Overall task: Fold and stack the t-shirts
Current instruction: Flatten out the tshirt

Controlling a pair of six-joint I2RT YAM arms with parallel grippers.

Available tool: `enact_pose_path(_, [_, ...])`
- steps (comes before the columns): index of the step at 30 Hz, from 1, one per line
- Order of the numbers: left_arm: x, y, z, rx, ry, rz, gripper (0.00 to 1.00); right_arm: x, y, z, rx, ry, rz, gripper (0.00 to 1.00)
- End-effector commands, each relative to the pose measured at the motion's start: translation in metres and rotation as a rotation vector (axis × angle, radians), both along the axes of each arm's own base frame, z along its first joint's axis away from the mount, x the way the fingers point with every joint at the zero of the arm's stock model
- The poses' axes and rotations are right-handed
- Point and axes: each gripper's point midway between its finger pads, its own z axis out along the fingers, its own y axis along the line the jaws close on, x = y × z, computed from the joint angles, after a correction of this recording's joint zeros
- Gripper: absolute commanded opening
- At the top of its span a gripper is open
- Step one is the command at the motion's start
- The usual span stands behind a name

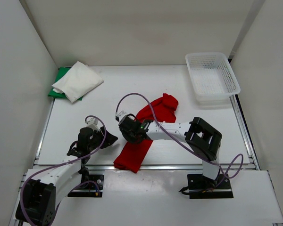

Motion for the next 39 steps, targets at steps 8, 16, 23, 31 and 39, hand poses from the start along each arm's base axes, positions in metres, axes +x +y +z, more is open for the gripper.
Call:
enact_pose_path(8, [0.0, -0.002, 0.004, -0.019, -0.016, -0.009, 0.52, -0.002, 0.018, 0.043, -0.027, -0.133, 0.038, 0.37])
enact_pose_path(16, [-0.001, 0.0, 0.004, -0.022, -0.021, -0.006, 0.52, 0.004, 0.014, 0.025, -0.049, -0.1, 0.039, 0.42])
enact_pose_path(23, [0.001, 0.003, 0.002, -0.02, -0.021, 0.005, 0.51, 0.013, 0.014, 0.012, -0.062, -0.07, 0.039, 0.38])
enact_pose_path(31, [0.001, 0.003, 0.003, -0.024, -0.023, 0.009, 0.52, 0.0, 0.013, 0.004, -0.038, -0.009, 0.05, 0.38])
enact_pose_path(39, [0.0, 0.002, 0.002, -0.028, -0.02, 0.002, 0.52, -0.01, 0.005, 0.001, -0.041, 0.015, 0.051, 0.43])
